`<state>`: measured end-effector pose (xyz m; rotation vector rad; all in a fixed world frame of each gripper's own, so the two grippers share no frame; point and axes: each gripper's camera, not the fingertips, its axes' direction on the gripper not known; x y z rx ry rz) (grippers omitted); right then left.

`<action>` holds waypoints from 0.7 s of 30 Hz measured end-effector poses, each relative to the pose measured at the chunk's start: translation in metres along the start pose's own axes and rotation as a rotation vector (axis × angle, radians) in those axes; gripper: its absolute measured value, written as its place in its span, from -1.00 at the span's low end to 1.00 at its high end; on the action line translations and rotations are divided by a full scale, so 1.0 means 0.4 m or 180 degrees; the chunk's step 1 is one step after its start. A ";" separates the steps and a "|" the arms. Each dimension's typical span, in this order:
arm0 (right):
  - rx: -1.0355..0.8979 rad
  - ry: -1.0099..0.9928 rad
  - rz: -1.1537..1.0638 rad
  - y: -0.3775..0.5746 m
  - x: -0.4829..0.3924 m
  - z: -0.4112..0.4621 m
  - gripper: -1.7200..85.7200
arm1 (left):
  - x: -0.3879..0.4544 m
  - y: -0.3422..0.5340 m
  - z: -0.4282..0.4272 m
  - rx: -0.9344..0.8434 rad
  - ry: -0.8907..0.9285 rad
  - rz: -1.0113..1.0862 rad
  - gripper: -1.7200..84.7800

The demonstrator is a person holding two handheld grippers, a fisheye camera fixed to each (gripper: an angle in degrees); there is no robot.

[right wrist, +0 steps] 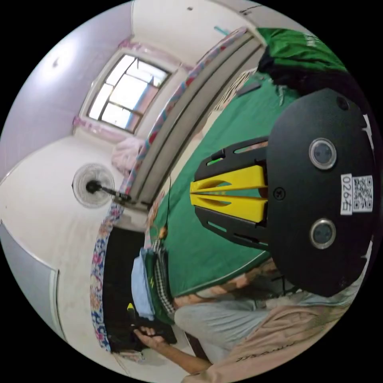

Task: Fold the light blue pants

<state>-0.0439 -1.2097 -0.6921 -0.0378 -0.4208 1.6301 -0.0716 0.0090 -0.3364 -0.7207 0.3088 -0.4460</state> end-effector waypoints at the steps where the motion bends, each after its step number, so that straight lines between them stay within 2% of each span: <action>1: -0.0025 -0.0234 -0.0075 -0.030 -0.047 0.069 -0.98 | -0.038 0.011 -0.019 0.0030 -0.0141 -0.0054 -0.85; 3: -0.0084 -0.0544 -0.0132 -0.073 -0.117 0.175 -0.96 | -0.161 0.041 -0.069 0.0092 -0.0480 -0.0226 -0.74; 7: -0.0296 -0.1342 -0.0048 -0.163 -0.266 0.399 -0.89 | -0.302 0.036 -0.067 -0.0051 -0.0560 -0.0358 -0.64; 10: -0.0370 -0.1664 -0.0217 -0.224 -0.400 0.516 -0.88 | -0.409 0.005 -0.039 -0.0168 -0.0379 -0.0538 -0.64; 15: -0.0285 -0.1973 -0.0683 -0.307 -0.642 0.629 -0.87 | -0.601 -0.050 -0.057 0.0089 0.0041 -0.1059 -0.72; 21: -0.0254 -0.2156 -0.1464 -0.388 -0.947 0.730 -0.76 | -0.737 -0.090 -0.112 0.0224 0.0435 -0.1081 -0.68</action>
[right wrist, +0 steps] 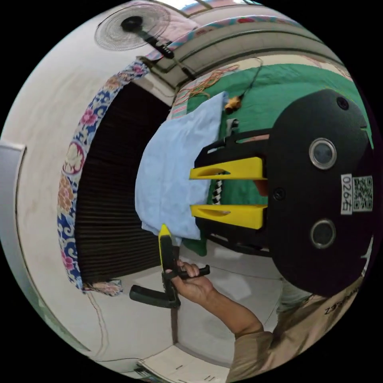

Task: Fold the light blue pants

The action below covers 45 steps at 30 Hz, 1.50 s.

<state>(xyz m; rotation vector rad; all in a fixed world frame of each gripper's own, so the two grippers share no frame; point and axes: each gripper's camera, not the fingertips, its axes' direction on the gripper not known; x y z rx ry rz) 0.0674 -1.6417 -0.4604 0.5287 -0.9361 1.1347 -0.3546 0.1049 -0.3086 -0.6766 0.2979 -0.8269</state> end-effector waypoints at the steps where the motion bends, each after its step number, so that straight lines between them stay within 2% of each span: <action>1: -0.0043 -0.0027 -0.0080 -0.030 -0.016 0.050 -0.72 | -0.008 -0.005 -0.006 0.0011 0.0033 -0.0006 -0.68; 4: -0.0341 -0.0207 -0.0109 -0.077 -0.036 0.184 -0.67 | -0.044 -0.032 -0.037 0.0082 0.0213 -0.0046 -0.64; 6: -0.0570 -0.0086 -0.0097 -0.083 -0.033 0.249 -0.68 | -0.066 -0.059 -0.054 0.0043 0.0298 -0.0037 -0.59; 10: -0.0386 -0.0077 -0.0037 -0.070 0.038 0.188 -0.97 | -0.091 -0.093 -0.102 0.0223 0.0435 -0.0051 -0.52; 14: -0.0154 -0.0433 0.0362 -0.042 0.168 0.083 -0.99 | -0.088 -0.130 -0.156 0.0456 0.0043 -0.0049 -0.50; 16: 0.0182 -0.0511 0.0616 -0.009 0.257 -0.030 -1.00 | -0.079 -0.159 -0.142 0.0319 0.0010 -0.0048 -0.55; 17: 0.0264 -0.0532 0.0669 0.000 0.279 -0.060 -1.00 | -0.068 -0.182 -0.122 0.0167 0.0024 -0.0026 -0.70; 18: 0.0435 -0.0584 0.0785 0.024 0.328 -0.128 -1.00 | -0.054 -0.205 -0.093 -0.0059 0.0032 0.0004 -0.95; 20: 0.0698 -0.0652 0.0962 0.070 0.405 -0.238 -1.00 | -0.022 -0.234 -0.051 -0.0431 0.0116 0.0074 -0.97; 23: 0.1140 -0.0634 0.1195 0.183 0.529 -0.446 -1.00 | 0.103 -0.249 -0.055 -0.0210 0.0228 0.0594 -0.98; 26: 0.1480 -0.0268 0.1407 0.340 0.642 -0.667 -1.00 | 0.271 -0.243 -0.083 0.0227 0.0741 0.1465 -0.98; 29: 0.1804 0.0029 0.1792 0.532 0.756 -0.876 -1.00 | 0.401 -0.264 -0.042 0.0152 0.1510 0.1848 -0.98; 31: 0.2114 0.0161 0.2181 0.712 0.830 -1.029 -1.00 | 0.467 -0.275 0.007 0.0047 0.1984 0.1886 -0.98; 34: 0.2226 0.0550 0.2778 0.949 0.891 -1.171 -1.00 | 0.566 -0.273 0.107 -0.0105 0.2557 0.1808 -0.98; 39: 0.2456 0.1073 0.4050 1.337 0.980 -1.318 -0.99 | 0.778 -0.208 0.334 -0.0760 0.3569 0.1867 -0.98; 42: 0.2176 0.1380 0.4733 1.516 1.040 -1.351 -0.99 | 0.885 -0.170 0.450 -0.1114 0.4188 0.1844 -0.98; 44: 0.2315 0.1306 0.5187 1.603 1.072 -1.365 -0.98 | 0.940 -0.147 0.512 -0.1311 0.4476 0.1851 -0.98; 45: 0.2589 0.1133 0.5296 1.641 1.091 -1.386 -0.98 | 0.970 -0.131 0.551 -0.1440 0.4558 0.1861 -0.98</action>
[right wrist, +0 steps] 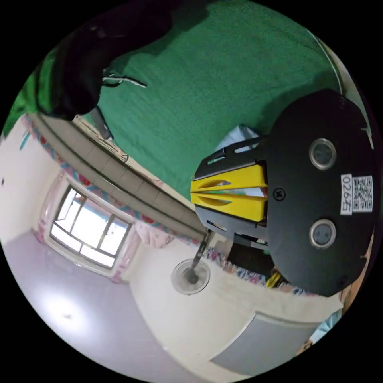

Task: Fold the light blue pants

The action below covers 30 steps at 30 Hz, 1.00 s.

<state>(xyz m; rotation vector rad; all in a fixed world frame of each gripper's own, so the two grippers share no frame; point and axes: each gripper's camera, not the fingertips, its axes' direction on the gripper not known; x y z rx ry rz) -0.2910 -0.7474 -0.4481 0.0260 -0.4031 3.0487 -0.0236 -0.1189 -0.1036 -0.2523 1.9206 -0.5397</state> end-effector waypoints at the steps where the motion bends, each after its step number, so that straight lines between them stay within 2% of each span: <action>1: 0.0046 -0.0146 -0.0007 -0.033 -0.001 -0.008 -0.98 | -0.017 0.000 0.016 -0.0035 0.0037 -0.0026 -0.98; 3: 0.0015 0.0026 -0.0285 -0.075 -0.046 -0.011 -0.98 | -0.083 0.010 0.070 -0.0147 0.0136 -0.0175 -0.98; 7: -0.0384 0.0554 -0.1441 -0.093 -0.229 0.040 -0.94 | -0.163 0.040 0.116 -0.0227 0.0234 -0.0483 -0.98; 11: -0.0991 0.0257 -0.2031 -0.054 -0.345 0.126 -0.88 | -0.211 0.036 0.139 -0.0328 0.0277 -0.0695 -0.97; 13: -0.1511 -0.0010 -0.2275 -0.013 -0.403 0.186 -0.86 | -0.225 0.027 0.145 -0.0339 0.0159 -0.0795 -0.94; 16: -0.1943 0.0040 -0.2401 0.049 -0.455 0.251 -0.84 | -0.238 0.002 0.155 -0.0671 -0.0545 -0.1044 -0.83; 18: -0.2159 0.0146 -0.2522 0.090 -0.483 0.285 -0.83 | -0.222 -0.022 0.179 -0.1339 -0.1521 -0.0792 -0.78; 20: -0.2336 0.0250 -0.2679 0.127 -0.511 0.311 -0.80 | -0.215 -0.031 0.204 -0.1741 -0.2219 -0.0599 -0.74; 21: -0.2433 0.0318 -0.2794 0.150 -0.528 0.324 -0.77 | -0.219 -0.036 0.219 -0.1884 -0.2496 -0.0589 -0.74; 22: -0.2536 0.0407 -0.2903 0.170 -0.542 0.336 -0.75 | -0.222 -0.038 0.227 -0.1948 -0.2520 -0.0579 -0.74; 23: -0.2583 0.0460 -0.2955 0.180 -0.548 0.341 -0.73 | -0.230 -0.042 0.240 -0.1985 -0.2329 -0.0607 -0.76; 25: -0.2782 0.0744 -0.3109 0.211 -0.560 0.360 -0.73 | -0.247 -0.048 0.256 -0.1799 -0.1454 -0.0661 -0.81; 27: -0.2922 0.0978 -0.3161 0.224 -0.560 0.370 -0.77 | -0.269 -0.056 0.280 -0.1490 -0.0206 -0.0638 -0.88; 30: -0.2873 0.1194 -0.3171 0.216 -0.576 0.353 -0.89 | -0.290 -0.058 0.294 -0.0976 0.0305 -0.0665 -0.96</action>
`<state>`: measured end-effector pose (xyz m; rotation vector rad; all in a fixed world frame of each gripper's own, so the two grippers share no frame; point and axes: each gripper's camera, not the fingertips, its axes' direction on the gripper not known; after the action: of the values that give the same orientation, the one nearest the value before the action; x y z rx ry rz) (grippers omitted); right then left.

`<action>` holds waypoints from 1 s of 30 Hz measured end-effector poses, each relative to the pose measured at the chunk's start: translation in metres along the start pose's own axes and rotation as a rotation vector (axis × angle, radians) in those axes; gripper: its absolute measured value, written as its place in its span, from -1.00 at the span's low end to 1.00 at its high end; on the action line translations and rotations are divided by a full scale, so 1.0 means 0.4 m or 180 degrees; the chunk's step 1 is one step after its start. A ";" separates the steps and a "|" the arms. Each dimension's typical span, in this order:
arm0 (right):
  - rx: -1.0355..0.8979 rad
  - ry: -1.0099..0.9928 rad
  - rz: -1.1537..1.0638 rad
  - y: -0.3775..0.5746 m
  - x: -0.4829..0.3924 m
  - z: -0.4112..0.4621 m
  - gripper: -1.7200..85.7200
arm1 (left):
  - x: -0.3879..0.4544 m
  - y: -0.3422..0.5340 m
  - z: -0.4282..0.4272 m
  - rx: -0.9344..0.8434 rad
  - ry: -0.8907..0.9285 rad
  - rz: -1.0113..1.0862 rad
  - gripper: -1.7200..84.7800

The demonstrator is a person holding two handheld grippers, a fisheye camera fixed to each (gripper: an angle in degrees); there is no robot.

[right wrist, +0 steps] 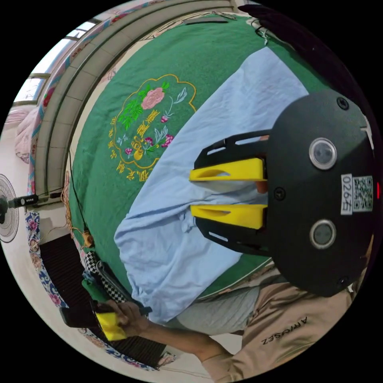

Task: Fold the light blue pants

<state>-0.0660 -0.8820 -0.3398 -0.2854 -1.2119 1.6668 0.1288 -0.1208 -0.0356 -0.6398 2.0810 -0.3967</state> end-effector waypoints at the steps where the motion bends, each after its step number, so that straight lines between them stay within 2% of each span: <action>1: 0.0004 0.0006 0.0047 0.004 0.004 -0.019 -0.94 | -0.005 -0.001 0.002 0.0069 0.0078 0.0001 -0.97; 4: 0.0153 -0.0187 0.0168 0.029 0.018 -0.086 -0.99 | -0.040 -0.002 0.004 0.0308 0.0329 -0.0108 -0.95; 7: 0.0594 -0.0329 0.0258 0.078 0.035 -0.200 -0.99 | -0.054 -0.008 0.002 0.0248 -0.0209 -0.0269 -0.78; 9: 0.0972 -0.0365 0.0338 0.122 0.046 -0.282 -1.00 | -0.030 -0.023 0.023 -0.0200 -0.1475 -0.0243 -0.62; 12: 0.1609 -0.0307 0.0452 0.213 0.057 -0.414 -1.00 | -0.016 -0.032 0.091 -0.0848 -0.2729 -0.0071 -0.46; 14: 0.1885 -0.0195 0.0493 0.266 0.054 -0.479 -0.99 | -0.024 -0.034 0.126 -0.0962 -0.2749 -0.0039 -0.43; 19: 0.2432 0.0300 0.0829 0.401 0.045 -0.628 -0.99 | -0.022 -0.049 0.228 -0.1247 -0.2230 0.0260 -0.41; 21: 0.2601 0.0318 0.0960 0.447 0.050 -0.666 -1.00 | -0.011 -0.051 0.275 -0.1278 -0.2108 0.0414 -0.41; 25: 0.3044 -0.0137 0.0796 0.538 0.046 -0.740 -0.99 | -0.014 -0.050 0.330 -0.1409 -0.2237 0.0521 -0.39; 30: 0.3213 -0.0380 0.0353 0.584 -0.001 -0.794 -1.00 | -0.007 -0.059 0.361 -0.1205 -0.2382 0.0619 -0.36</action>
<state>0.0118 -0.6958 -0.6785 0.3837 -0.3165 2.1900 0.2576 -0.1440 -0.1009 -0.6647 1.4718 0.3246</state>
